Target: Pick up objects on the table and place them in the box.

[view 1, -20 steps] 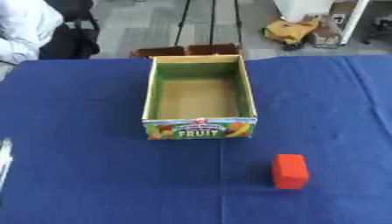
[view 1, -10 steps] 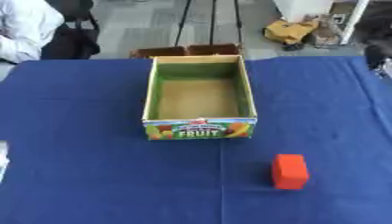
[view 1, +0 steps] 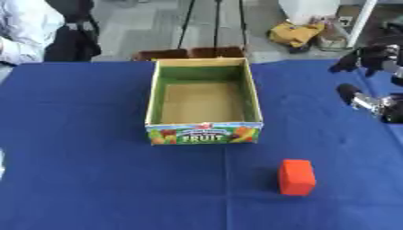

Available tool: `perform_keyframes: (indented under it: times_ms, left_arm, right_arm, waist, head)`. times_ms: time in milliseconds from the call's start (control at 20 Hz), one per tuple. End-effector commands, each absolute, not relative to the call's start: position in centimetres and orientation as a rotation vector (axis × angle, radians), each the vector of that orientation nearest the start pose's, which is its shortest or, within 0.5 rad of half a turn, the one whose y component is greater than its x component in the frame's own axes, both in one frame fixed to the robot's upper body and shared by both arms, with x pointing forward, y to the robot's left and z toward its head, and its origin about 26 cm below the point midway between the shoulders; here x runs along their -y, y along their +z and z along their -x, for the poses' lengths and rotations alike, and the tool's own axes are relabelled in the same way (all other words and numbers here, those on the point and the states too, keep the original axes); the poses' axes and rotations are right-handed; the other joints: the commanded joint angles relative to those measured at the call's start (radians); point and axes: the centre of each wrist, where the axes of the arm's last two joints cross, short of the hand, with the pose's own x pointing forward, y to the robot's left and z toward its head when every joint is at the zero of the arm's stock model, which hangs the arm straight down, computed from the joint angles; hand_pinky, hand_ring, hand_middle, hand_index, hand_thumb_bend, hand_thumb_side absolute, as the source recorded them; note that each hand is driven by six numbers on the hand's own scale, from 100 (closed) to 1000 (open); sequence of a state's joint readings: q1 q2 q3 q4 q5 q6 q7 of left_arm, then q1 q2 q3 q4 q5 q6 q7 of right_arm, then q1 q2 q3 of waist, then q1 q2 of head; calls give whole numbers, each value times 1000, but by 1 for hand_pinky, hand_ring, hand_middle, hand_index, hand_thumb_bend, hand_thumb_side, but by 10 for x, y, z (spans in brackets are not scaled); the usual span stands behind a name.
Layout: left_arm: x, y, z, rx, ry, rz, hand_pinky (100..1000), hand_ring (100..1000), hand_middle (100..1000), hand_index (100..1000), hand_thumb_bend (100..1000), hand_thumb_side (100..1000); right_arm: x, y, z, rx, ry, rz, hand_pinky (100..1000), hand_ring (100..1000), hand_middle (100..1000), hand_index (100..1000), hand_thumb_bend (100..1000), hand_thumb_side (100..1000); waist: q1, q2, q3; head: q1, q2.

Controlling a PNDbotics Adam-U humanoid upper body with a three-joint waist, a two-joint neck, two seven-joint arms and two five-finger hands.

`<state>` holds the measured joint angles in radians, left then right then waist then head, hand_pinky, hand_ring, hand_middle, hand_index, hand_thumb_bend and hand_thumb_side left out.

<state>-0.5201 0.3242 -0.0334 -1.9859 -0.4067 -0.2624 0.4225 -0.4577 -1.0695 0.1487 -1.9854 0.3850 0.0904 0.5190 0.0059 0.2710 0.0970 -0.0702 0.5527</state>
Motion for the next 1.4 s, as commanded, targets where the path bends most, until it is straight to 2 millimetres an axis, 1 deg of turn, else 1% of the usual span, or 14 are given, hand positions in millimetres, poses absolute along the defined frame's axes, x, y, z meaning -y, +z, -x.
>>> perform_keyframes:
  times_ms: [50,100,200,300,350,450,600,800,1000,1250,1400]
  left_arm:
    - [-228,267,-311,-3239,191,717,865,927,889,991,140,1000]
    - [-228,267,-311,-3239,190,717,865,928,889,991,139,1000]
    - [-228,267,-311,-3239,189,716,865,928,889,991,139,1000]
    - [-227,267,-311,-3240,187,715,865,928,888,991,138,1000]
    - [-227,267,-311,-3240,186,714,865,928,887,991,138,1000]
    - [-227,267,-311,-3240,185,713,865,928,887,991,138,1000]
    - [-227,267,-311,-3242,182,711,865,928,886,991,137,1000]
    - [-227,267,-311,-3244,178,709,865,928,885,991,137,1000]
    - [-226,267,-311,-3245,175,707,865,928,884,990,136,1000]
    - [-226,267,-311,-3249,172,703,863,928,884,991,135,1000]
    - [-226,267,-311,-3251,171,702,862,928,884,991,133,1000]
  right_arm:
    - [304,312,-288,1439,1718,864,718,843,847,940,492,752]
    - [303,311,-289,1419,1728,841,725,849,857,954,563,723]
    - [301,309,-289,1383,1745,808,733,857,863,966,643,729]
    - [299,306,-290,1357,1756,782,745,868,869,982,706,742]
    - [298,304,-290,1346,1761,771,746,868,867,985,712,746]
    - [297,301,-291,1331,1764,751,747,867,862,991,707,734]
    - [294,297,-292,1313,1761,726,733,855,852,993,661,702]
    - [288,292,-293,1295,1749,716,702,829,834,986,609,684]
    - [281,285,-295,1267,1747,717,700,830,843,982,604,699]
    - [271,277,-296,1235,1770,701,714,859,876,976,605,684]
    - [267,273,-297,1208,1778,688,712,859,874,975,604,670]
  waist:
    - [-16,-26,2]
    - [-17,-26,2]
    - [-17,-26,4]
    - [-17,-26,4]
    - [-17,-26,4]
    - [-18,-25,4]
    - [-19,-24,3]
    - [-19,-24,5]
    - [-18,-22,6]
    - [-18,-18,5]
    - [-17,-16,6]
  head:
    - [-3,-12]
    - [-3,-13]
    - [-4,-13]
    - [-4,-12]
    - [-3,-12]
    - [-4,-11]
    - [-4,-10]
    - [-2,-10]
    - [-2,-12]
    - [-3,-13]
    - [-5,-14]
